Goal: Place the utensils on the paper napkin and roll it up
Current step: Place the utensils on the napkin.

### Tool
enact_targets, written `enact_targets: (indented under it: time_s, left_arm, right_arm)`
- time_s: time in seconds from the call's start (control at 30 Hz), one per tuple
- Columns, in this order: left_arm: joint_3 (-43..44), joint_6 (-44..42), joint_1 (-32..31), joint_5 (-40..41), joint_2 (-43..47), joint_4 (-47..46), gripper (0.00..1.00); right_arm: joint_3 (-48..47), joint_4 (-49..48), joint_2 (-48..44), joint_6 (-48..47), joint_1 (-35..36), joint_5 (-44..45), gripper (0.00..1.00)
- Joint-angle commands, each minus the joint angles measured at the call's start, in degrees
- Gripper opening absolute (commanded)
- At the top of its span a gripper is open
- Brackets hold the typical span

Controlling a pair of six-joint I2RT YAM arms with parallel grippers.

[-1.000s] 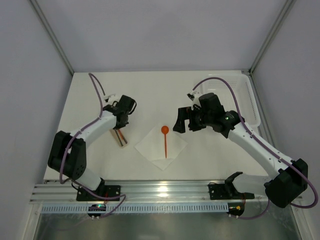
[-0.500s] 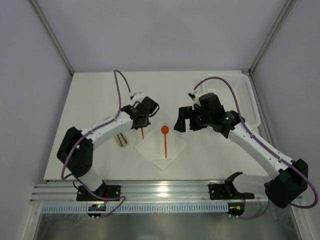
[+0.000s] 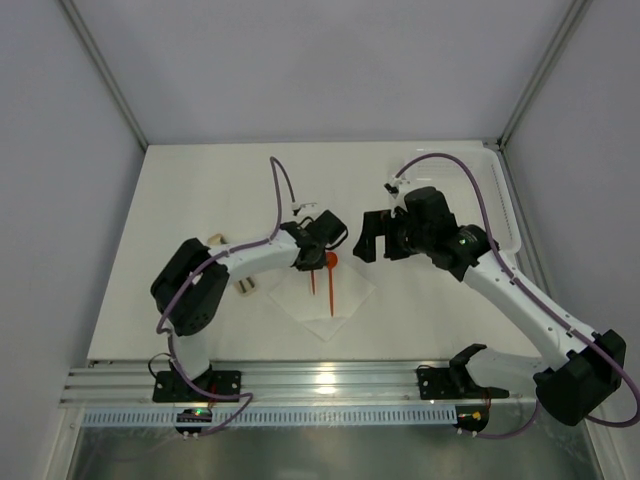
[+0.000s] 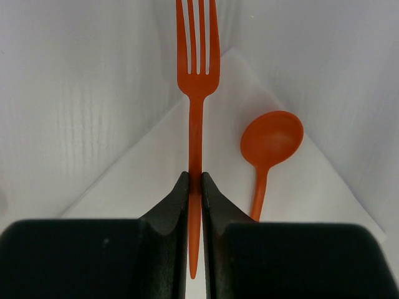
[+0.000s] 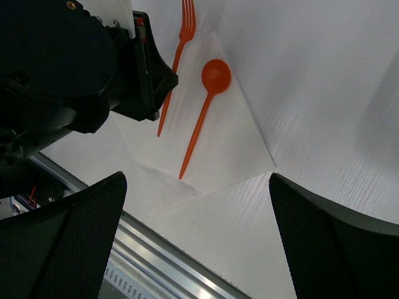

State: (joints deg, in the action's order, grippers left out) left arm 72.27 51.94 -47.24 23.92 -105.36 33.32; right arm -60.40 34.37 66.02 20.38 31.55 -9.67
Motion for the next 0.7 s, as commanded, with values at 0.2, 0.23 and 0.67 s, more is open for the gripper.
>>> enact_targets:
  time_s: [0.2, 0.23, 0.67]
  left_arm:
    - [3.84, 3.43, -3.29, 2.88, -1.42, -1.59, 0.00]
    - [3.67, 3.86, -3.64, 2.97, -1.51, -1.51, 0.00]
    - [1.30, 5.45, -6.02, 4.38, -1.34, -1.59, 0.00]
  right_arm:
    - [-0.15, -0.53, -1.33, 0.27, 0.09, 1.50, 0.99]
    - [-0.07, -0.62, -1.42, 0.27, 0.18, 1.50, 0.99]
    - [0.28, -0.88, -2.12, 0.54, 0.18, 1.50, 0.99]
